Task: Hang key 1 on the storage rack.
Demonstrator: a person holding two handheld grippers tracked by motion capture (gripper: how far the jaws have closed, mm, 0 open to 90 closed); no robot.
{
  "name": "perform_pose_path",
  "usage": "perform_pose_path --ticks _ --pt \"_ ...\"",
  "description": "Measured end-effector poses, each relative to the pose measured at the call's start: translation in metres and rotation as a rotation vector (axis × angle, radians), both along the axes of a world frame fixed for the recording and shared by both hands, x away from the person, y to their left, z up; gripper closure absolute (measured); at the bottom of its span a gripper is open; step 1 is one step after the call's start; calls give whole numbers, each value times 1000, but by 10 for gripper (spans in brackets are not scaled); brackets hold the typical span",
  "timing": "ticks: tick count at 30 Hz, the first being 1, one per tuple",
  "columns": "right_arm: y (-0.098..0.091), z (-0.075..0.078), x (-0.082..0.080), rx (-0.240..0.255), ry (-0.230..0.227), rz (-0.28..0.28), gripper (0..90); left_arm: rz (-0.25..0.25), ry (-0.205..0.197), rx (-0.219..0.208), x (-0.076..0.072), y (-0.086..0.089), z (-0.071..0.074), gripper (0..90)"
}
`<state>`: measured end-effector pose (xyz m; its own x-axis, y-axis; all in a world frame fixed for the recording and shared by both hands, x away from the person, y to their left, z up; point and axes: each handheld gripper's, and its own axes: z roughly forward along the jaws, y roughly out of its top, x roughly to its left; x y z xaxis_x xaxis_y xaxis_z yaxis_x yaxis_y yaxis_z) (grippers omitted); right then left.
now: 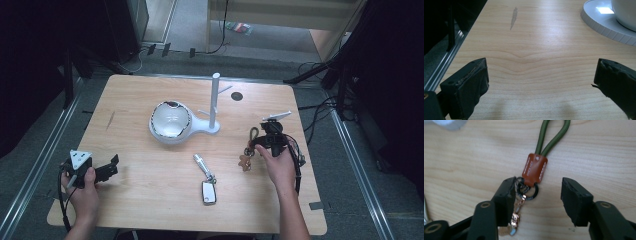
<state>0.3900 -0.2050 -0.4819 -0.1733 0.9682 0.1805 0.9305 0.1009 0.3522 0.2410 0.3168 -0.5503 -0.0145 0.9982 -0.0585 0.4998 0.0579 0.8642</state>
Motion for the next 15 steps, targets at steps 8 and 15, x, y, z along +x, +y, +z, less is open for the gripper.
perform_pose_path --ticks 8,15 --pt "-2 -14 7 45 28 -36 577 0 -1 0 0 0 0 0" --pt "2 -22 15 41 50 -34 599 0 -1 0 0 0 0 0"
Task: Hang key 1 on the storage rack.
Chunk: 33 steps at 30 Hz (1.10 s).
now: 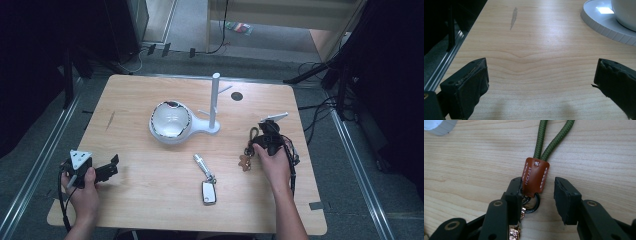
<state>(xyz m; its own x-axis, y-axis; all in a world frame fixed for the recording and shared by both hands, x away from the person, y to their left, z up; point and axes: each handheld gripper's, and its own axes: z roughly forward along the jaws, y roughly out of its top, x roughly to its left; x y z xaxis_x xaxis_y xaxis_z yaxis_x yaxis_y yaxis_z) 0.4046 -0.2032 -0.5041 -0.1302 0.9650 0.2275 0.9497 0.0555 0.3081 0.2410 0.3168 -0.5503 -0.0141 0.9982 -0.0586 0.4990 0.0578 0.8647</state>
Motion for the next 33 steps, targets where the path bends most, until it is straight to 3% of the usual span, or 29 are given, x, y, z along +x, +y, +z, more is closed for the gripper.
perform_pose_path --ticks 9,15,20,23,28,30,33 --pt "-1 -5 9 55 -1 -13 640 2 -6 -2 -1 0 0 0" --pt "4 -6 6 22 -16 -6 730 5 -6 -1 0 0 0 0" --pt "5 -8 -2 16 -77 -4 745 4 1 -1 0 0 0 0" --pt "11 -10 -10 -37 -153 28 761 4 3 -1 0 0 0 0" --pt "15 -9 -16 -66 -206 53 808 5 3 -3 1 0 0 0" --pt "16 -7 -19 -104 -237 60 816 6 4 -3 1 0 0 0" --pt "14 -2 -23 -96 -276 47 818 6 4 -3 1 0 0 0"
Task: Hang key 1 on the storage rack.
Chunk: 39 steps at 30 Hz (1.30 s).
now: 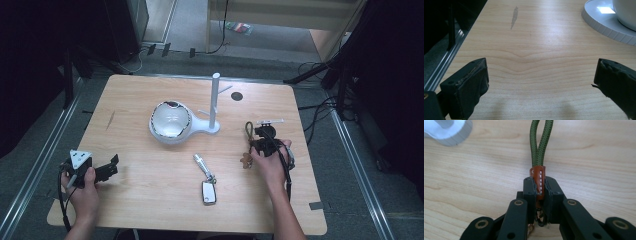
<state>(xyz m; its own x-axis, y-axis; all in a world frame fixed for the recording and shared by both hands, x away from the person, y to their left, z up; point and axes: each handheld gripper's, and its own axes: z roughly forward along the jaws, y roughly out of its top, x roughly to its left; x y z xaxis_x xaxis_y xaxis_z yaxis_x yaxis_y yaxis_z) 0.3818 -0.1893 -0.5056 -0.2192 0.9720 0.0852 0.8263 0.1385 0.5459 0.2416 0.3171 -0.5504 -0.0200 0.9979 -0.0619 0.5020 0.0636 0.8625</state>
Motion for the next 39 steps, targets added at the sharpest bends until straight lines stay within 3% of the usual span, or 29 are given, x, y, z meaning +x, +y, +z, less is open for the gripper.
perform_pose_path --ticks 9,15,22,30,39 --pt "2 31 -17 31 -214 -2 819 0 0 -6 0 1 0 0" --pt "8 45 -25 36 -283 7 818 2 -1 -10 0 1 0 0" --pt "17 57 -32 40 -331 16 819 3 -3 -23 0 2 0 0" --pt "24 65 -41 54 -434 6 818 -1 0 -29 -1 3 0 0" --pt "38 67 -38 7 -589 -2 817 0 -2 -34 0 4 0 0"
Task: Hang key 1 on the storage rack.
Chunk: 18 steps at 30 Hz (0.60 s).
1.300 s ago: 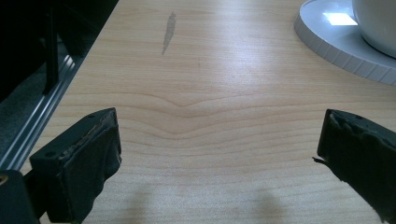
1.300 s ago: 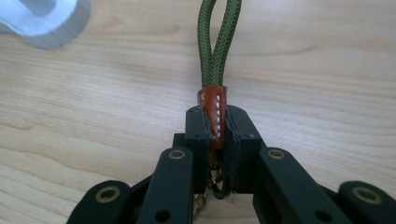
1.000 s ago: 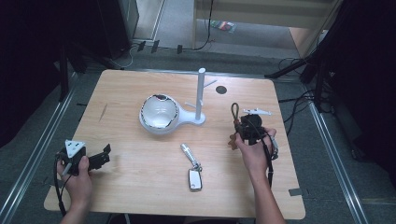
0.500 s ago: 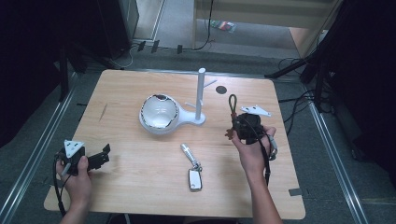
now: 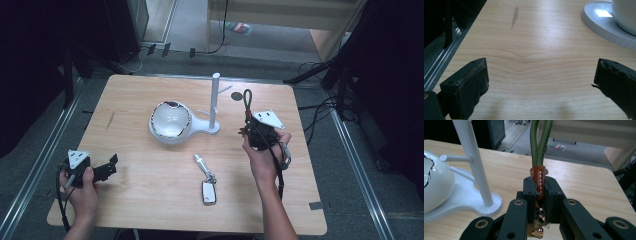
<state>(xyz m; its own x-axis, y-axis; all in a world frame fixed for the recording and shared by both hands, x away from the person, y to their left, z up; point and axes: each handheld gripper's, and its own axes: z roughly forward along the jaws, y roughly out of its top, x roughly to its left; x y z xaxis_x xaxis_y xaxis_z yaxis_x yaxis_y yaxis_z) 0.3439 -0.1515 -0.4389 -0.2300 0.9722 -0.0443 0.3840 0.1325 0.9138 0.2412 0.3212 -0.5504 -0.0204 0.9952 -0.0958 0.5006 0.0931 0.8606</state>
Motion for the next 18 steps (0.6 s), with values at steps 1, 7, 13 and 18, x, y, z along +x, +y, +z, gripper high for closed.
perform_pose_path --ticks 1,7,13,18 --pt "2 0 1 -2 -7 -4 817 0 0 0 0 0 0 0" --pt "13 -4 7 -31 -31 -10 817 0 0 -4 0 0 0 0" --pt "21 -3 10 -34 -42 -11 816 2 0 -11 0 0 0 0" --pt "27 2 12 -48 -53 -3 816 -1 3 -8 0 1 0 0"
